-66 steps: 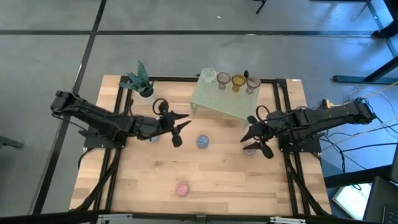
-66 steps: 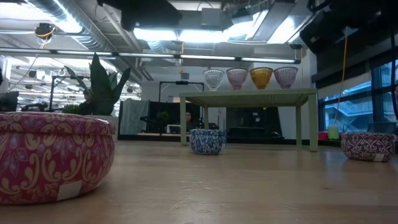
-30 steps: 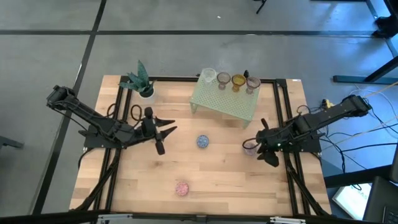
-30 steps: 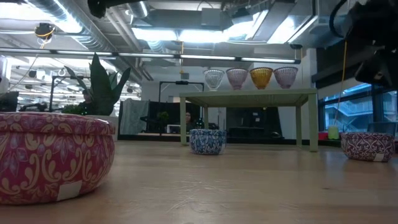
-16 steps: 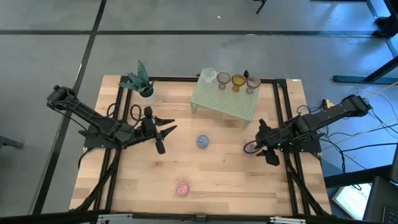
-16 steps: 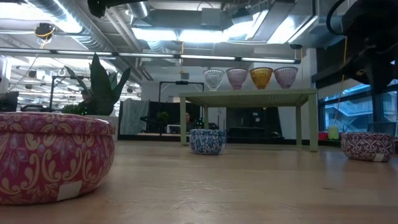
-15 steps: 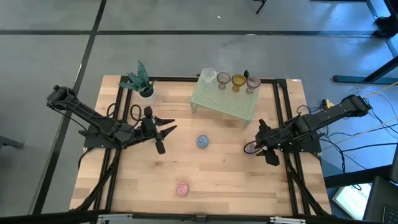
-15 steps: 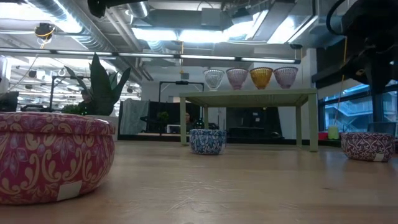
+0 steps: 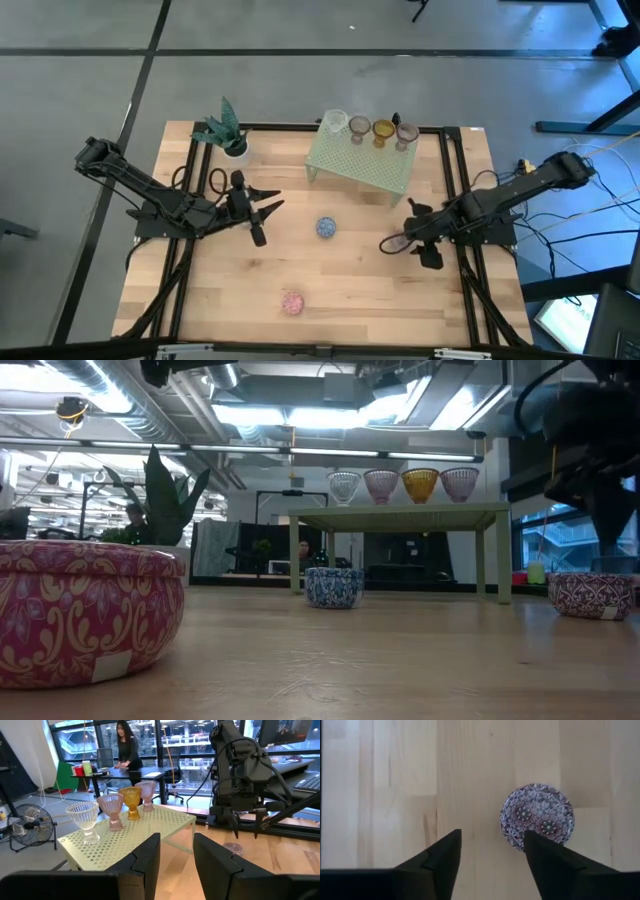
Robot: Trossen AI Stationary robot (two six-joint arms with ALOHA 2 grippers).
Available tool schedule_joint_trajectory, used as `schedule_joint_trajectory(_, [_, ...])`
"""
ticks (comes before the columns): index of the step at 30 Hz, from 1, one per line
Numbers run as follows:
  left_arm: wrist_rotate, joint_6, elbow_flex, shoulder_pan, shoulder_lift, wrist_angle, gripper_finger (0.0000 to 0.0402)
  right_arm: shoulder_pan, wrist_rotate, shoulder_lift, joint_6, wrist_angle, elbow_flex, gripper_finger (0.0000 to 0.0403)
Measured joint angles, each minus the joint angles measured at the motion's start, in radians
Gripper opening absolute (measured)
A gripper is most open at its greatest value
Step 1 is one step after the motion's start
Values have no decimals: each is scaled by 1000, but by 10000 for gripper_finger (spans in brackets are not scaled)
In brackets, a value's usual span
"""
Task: Pick & Place candle stick holders
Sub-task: Put the red scented candle on the shelf
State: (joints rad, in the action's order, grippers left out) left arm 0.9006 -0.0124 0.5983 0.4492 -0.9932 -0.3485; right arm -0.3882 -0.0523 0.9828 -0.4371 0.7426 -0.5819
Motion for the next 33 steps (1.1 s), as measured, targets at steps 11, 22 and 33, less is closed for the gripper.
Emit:
schedule_joint_trajectory(11, [0,1,0,0,0,0,113,0,146,136,30,-47,0,312])
schedule_joint_trajectory(22, [-1,26,0,0,0,0,113,60,142,250,-2,-63,0,323])
schedule_joint_trajectory(33, [-4,26,0,0,0,0,113,77,136,260,26,-72,0,323])
